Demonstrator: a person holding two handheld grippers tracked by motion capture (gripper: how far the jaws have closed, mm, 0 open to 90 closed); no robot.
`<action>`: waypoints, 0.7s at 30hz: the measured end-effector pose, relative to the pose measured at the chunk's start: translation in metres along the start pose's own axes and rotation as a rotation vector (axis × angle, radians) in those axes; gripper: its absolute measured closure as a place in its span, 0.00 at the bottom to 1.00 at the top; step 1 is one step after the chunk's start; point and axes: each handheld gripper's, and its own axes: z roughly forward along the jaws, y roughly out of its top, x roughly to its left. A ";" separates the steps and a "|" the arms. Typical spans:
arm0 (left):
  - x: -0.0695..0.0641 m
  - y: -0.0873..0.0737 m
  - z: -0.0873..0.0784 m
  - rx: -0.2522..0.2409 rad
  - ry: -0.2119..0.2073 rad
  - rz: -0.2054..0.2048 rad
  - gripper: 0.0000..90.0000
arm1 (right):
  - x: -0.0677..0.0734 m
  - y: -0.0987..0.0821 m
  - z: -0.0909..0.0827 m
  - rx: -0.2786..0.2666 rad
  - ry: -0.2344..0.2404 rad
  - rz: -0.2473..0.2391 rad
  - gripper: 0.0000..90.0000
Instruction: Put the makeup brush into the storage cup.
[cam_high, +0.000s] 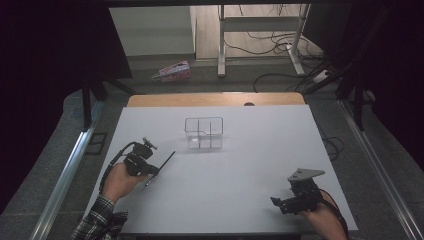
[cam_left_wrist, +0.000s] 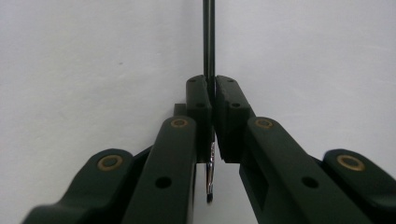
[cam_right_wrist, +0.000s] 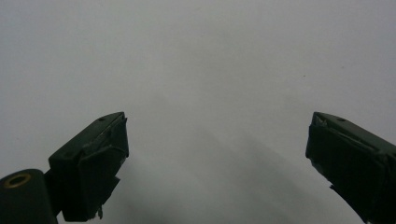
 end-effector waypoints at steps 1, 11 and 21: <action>-0.001 -0.001 -0.001 -0.005 -0.014 0.004 0.95 | 0.000 0.000 0.000 -0.001 0.001 0.000 0.06; -0.011 -0.009 -0.009 -0.080 -0.129 0.043 0.95 | 0.000 0.001 -0.001 -0.027 0.020 -0.016 0.06; -0.038 -0.012 -0.016 -0.137 -0.192 0.134 0.95 | 0.001 0.002 -0.005 -0.056 0.023 -0.036 0.06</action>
